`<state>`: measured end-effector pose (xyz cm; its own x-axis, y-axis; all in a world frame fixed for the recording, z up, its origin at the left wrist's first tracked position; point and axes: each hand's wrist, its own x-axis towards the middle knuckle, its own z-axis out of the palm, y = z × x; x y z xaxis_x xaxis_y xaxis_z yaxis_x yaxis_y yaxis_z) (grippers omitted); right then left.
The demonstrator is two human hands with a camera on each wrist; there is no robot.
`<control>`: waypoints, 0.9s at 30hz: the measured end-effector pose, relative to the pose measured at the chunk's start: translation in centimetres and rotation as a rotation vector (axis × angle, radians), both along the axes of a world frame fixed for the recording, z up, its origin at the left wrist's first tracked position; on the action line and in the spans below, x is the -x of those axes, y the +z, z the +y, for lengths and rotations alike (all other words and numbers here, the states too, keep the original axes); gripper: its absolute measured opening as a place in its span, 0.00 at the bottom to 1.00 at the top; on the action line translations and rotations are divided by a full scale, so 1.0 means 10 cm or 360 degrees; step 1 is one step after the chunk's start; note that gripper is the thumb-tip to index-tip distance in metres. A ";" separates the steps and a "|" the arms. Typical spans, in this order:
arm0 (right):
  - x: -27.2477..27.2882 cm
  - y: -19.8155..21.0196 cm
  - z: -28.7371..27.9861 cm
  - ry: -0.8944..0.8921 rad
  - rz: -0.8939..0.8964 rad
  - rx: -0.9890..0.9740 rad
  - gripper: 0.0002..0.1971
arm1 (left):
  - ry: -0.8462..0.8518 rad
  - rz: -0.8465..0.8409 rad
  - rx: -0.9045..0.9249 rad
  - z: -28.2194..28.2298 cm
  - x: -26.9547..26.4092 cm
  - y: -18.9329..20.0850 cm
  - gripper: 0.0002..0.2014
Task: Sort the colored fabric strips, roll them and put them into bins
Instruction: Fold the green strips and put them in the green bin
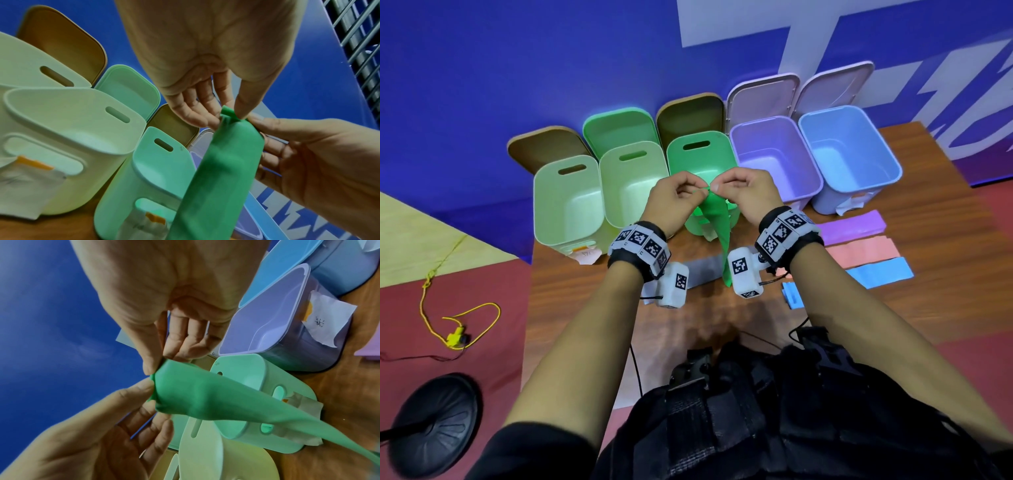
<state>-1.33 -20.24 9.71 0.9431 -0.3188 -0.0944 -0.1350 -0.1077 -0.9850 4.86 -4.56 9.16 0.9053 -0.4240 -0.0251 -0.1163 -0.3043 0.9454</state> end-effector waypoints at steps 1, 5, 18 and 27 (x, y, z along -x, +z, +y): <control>0.01 0.02 0.00 -0.0002 -0.0008 -0.0003 0.07 | 0.0001 -0.0007 -0.0011 0.00 0.00 0.00 0.04; 0.01 0.06 0.00 0.0012 -0.0025 -0.0017 0.04 | 0.0004 -0.0106 0.0016 0.02 -0.01 0.07 0.04; -0.08 0.09 -0.02 0.0104 -0.0141 -0.0048 0.09 | 0.0030 -0.0076 0.0157 0.00 -0.02 0.15 0.05; -0.07 0.09 -0.05 0.0127 -0.0135 -0.0146 0.08 | -0.0001 -0.0106 0.0132 0.00 -0.02 0.21 0.03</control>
<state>-0.60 -20.71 10.65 0.9709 -0.2362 -0.0386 -0.0456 -0.0240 -0.9987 5.07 -4.52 11.24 0.9035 -0.4228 0.0705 -0.1802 -0.2253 0.9575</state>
